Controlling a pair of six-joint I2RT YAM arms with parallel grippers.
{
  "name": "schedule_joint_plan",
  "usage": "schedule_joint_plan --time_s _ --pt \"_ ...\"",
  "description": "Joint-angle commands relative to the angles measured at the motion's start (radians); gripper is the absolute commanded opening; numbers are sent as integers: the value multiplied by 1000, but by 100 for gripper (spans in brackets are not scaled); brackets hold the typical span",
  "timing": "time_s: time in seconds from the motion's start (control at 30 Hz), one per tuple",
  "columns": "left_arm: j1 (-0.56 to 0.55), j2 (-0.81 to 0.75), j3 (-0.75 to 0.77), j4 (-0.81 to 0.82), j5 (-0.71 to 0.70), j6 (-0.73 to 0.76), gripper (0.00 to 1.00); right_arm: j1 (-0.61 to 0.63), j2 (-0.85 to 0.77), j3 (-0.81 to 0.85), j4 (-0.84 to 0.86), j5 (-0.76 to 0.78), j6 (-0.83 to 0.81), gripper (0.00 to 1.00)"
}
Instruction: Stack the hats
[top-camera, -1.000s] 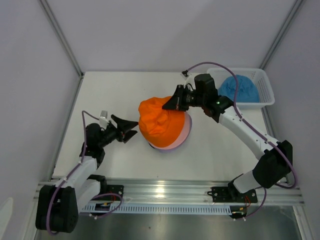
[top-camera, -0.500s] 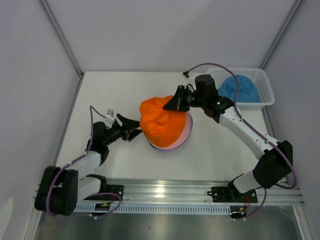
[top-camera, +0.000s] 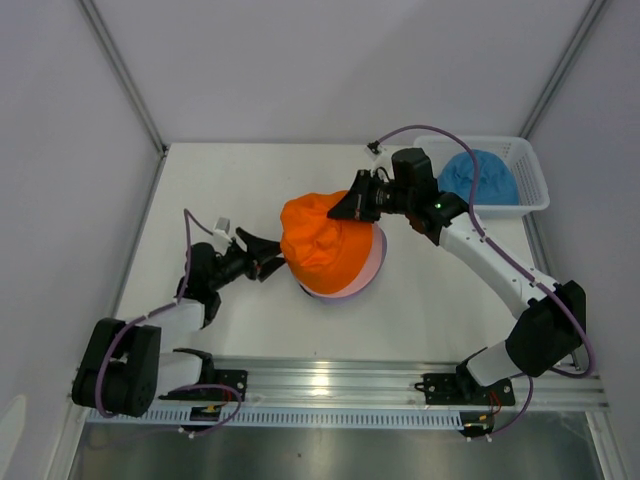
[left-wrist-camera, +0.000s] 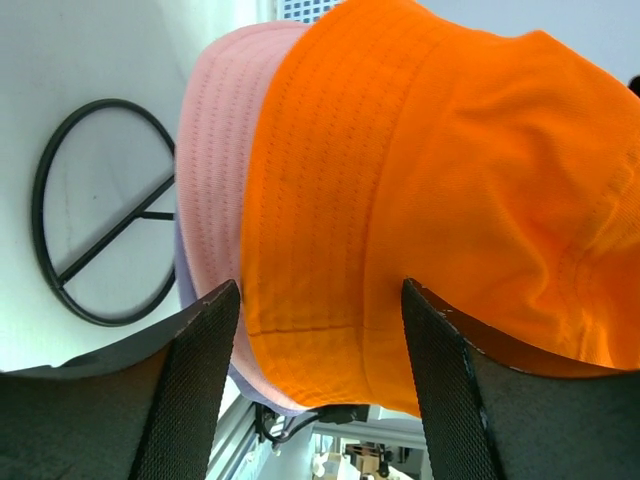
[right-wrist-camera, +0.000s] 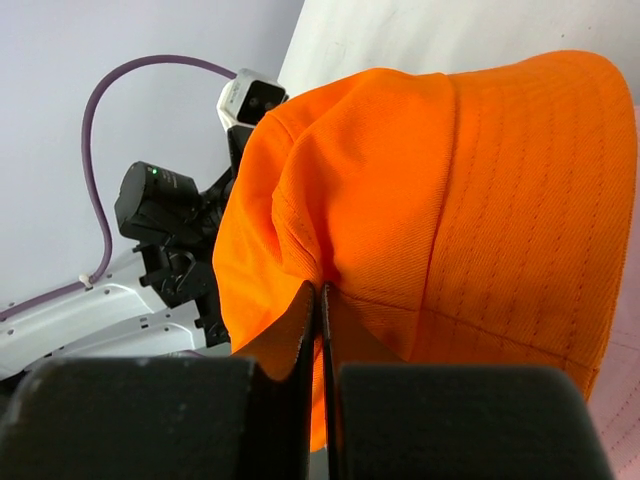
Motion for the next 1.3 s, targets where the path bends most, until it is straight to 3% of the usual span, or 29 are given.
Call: schedule_joint_plan --time_s 0.0,0.23,0.43,0.57,0.63,0.67,0.7,0.77,0.93,1.13,1.27 --pt "-9 31 3 71 -14 32 69 -7 8 0 11 -7 -6 0" --pt "-15 129 -20 265 6 -17 67 -7 11 -2 12 -10 -5 0" --pt "-29 185 -34 462 -1 -88 55 -7 10 -5 5 -7 -8 0" --pt "-36 261 -62 621 -11 -154 43 -7 11 -5 5 -10 -5 0" --pt "-36 337 -79 748 -21 -192 27 -7 11 -3 0 -9 -6 0" --pt "-36 366 -85 782 -19 -219 11 -7 11 -3 0 -9 -8 0" --pt "-36 392 -88 842 -22 -233 2 -8 11 -2 0 -7 -8 0" --pt "-36 442 -94 879 -19 -253 1 -8 11 -2 -3 -4 -8 0" --pt "-36 387 -120 844 -51 -189 1 -8 10 -2 -32 11 -26 0" --pt "-35 175 -73 458 -68 43 1 -16 -10 -8 -109 68 -86 0" --pt "-49 -44 18 69 -117 260 1 -36 -35 5 -179 106 -144 2"
